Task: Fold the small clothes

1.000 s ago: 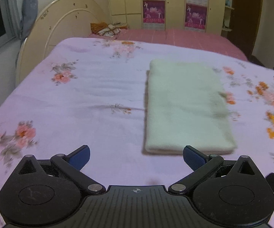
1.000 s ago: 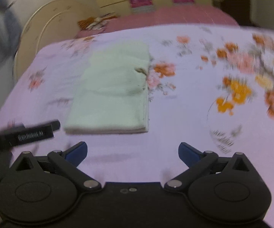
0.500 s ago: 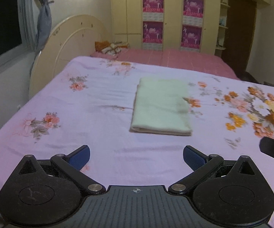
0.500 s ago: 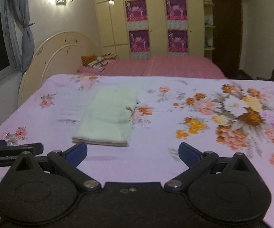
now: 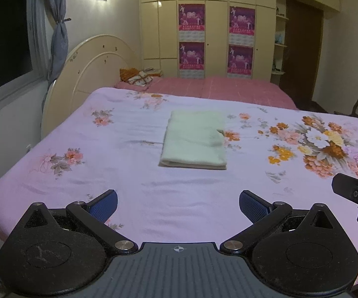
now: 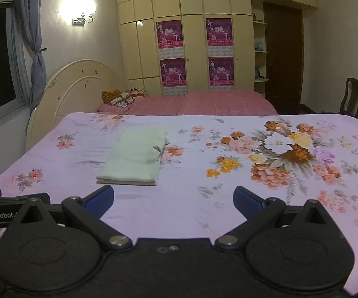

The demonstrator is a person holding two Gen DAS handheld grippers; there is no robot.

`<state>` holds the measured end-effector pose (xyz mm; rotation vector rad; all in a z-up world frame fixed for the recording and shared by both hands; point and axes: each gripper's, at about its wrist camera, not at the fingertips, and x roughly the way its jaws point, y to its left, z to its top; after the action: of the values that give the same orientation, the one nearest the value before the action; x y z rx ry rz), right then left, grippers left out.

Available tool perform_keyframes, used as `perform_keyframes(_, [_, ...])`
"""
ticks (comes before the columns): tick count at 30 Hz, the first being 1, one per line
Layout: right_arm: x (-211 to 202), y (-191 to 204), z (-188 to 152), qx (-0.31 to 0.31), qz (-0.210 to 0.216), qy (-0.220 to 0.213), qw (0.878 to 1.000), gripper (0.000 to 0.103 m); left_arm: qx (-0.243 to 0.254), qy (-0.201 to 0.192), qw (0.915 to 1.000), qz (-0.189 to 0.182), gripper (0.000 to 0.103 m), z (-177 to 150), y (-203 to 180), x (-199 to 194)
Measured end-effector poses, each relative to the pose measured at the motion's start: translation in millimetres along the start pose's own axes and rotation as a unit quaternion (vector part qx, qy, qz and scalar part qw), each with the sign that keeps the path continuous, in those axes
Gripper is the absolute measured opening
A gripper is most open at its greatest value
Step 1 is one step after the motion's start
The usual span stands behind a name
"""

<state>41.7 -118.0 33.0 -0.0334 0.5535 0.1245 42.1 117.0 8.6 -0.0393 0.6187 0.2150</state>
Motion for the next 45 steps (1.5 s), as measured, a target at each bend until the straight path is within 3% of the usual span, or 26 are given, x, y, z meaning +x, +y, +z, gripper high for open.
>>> perform_keyframes(16, [-18.9, -1.6, -5.8, -0.008, 0.001, -0.013, 1.0, 0.102, -0.005, -0.01, 0.9999, 0.005, 0.103, -6.7, -0.4, -20.3])
perform_keyframes(45, [-15.1, 15.2, -5.4, -0.014, 0.002, -0.01, 1.0, 0.102, -0.007, -0.008, 0.9999, 0.009, 0.103, -3.3, 11.1, -15.7])
